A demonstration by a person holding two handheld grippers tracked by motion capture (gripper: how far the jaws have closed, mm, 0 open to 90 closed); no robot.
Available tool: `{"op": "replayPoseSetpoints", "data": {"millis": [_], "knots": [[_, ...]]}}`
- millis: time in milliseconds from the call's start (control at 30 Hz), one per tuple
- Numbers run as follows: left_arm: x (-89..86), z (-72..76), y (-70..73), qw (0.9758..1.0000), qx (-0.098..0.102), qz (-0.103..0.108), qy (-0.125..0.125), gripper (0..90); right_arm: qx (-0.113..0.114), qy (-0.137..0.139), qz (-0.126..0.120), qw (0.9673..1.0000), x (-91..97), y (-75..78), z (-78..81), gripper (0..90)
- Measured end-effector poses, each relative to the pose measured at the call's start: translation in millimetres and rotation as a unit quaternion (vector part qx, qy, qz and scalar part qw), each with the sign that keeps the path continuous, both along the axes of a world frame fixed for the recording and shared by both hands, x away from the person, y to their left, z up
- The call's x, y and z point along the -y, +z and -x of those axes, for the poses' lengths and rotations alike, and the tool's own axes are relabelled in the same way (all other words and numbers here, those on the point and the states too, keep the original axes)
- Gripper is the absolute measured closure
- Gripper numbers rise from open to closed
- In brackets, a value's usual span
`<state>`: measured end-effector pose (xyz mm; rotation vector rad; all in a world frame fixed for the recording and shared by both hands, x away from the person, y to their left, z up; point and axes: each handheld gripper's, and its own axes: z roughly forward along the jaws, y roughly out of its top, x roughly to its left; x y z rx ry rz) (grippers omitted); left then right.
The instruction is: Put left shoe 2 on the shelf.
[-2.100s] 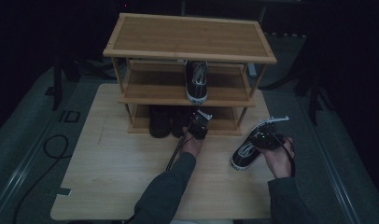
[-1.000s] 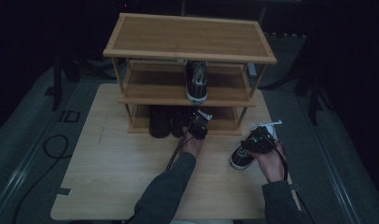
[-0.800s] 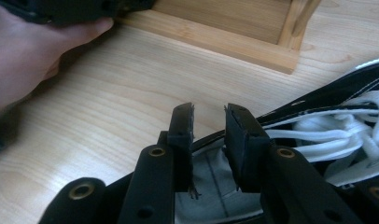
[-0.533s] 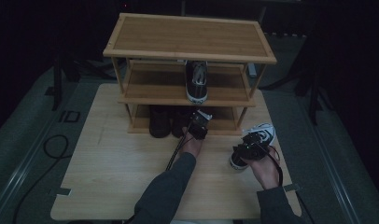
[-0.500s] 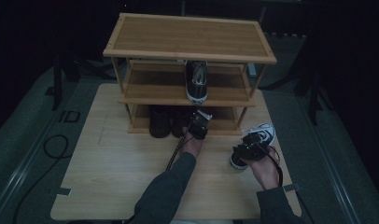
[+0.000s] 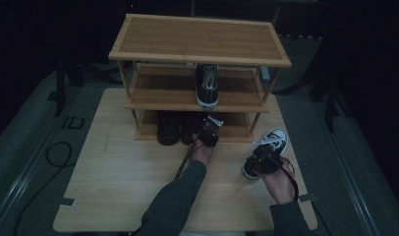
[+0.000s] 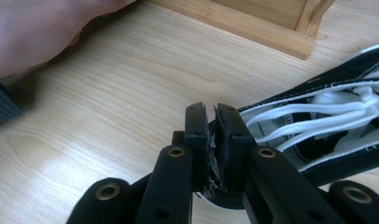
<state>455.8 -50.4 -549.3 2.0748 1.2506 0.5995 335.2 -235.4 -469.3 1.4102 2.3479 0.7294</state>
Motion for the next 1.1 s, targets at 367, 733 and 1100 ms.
{"op": "replayPoseSetpoints", "data": {"millis": [367, 733, 1100], "knots": [[0.0, 0.0, 0.1, 1.0, 0.0, -0.001, 0.0, 90.0, 0.003, 0.005, 0.009, 0.9999, -0.1, 0.4, 11.1, 86.1], [-0.1, -0.1, 0.3, 1.0, -0.001, -0.002, -0.001, 90.0, 0.005, 0.012, 0.016, 0.9998, 0.3, 1.3, 20.8, 86.9], [0.0, -0.1, 0.3, 1.0, -0.001, -0.002, -0.001, 90.0, 0.0, 0.032, 0.021, 0.9992, 1.9, 3.1, 35.7, 87.3]]}}
